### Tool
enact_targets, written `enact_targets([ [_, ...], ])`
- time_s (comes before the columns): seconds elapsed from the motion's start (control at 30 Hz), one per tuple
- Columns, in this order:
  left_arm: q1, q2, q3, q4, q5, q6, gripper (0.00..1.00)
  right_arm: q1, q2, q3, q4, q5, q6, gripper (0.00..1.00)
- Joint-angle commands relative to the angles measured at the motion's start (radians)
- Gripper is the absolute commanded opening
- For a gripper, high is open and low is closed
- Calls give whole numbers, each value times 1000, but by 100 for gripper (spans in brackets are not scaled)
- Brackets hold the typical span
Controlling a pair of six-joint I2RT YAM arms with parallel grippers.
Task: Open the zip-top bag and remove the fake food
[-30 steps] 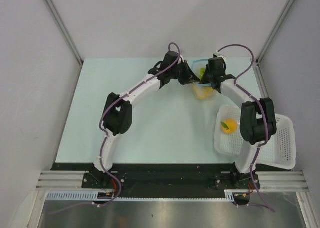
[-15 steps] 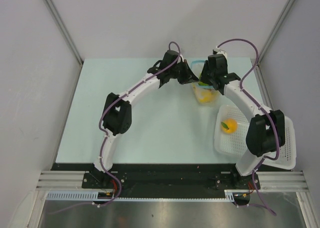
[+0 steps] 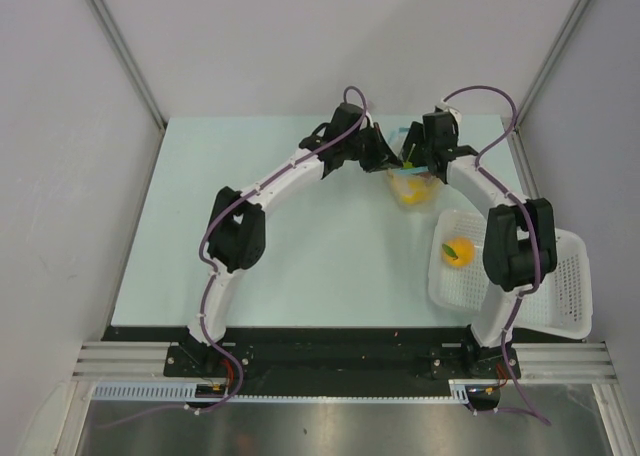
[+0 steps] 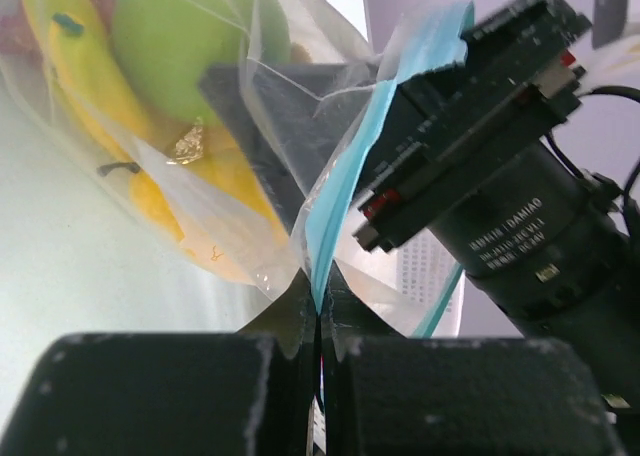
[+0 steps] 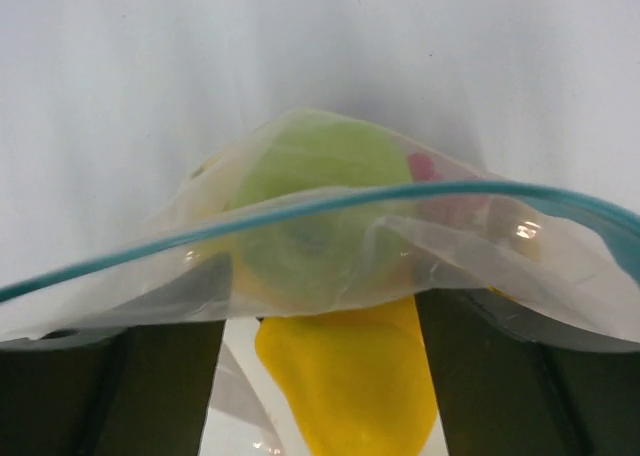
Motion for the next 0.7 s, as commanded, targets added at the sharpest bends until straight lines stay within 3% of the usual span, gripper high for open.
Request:
enact_targets([
  [0.0,-6,-27,34,27,23,-11,0,-8,31,35,124,3,-15,83],
  [0.47,-15,-10,47,10,22,-2,0,-37,181,44,276,-52,-35,93],
  [0.5,-15,-10,47,10,20,-1,0,-40,183,45,312,-53,-35,91],
  [0.6,-12,-15,42,0,20,9,0,-42,178,48,327,-70,-47,73],
  [0.63,-9,-16,39,0,20,9,0,-42,177,65,316,-72,-55,60],
  [0.67,-6,-16,36,3,19,7,0,-39,175,79,299,-69,-55,54],
])
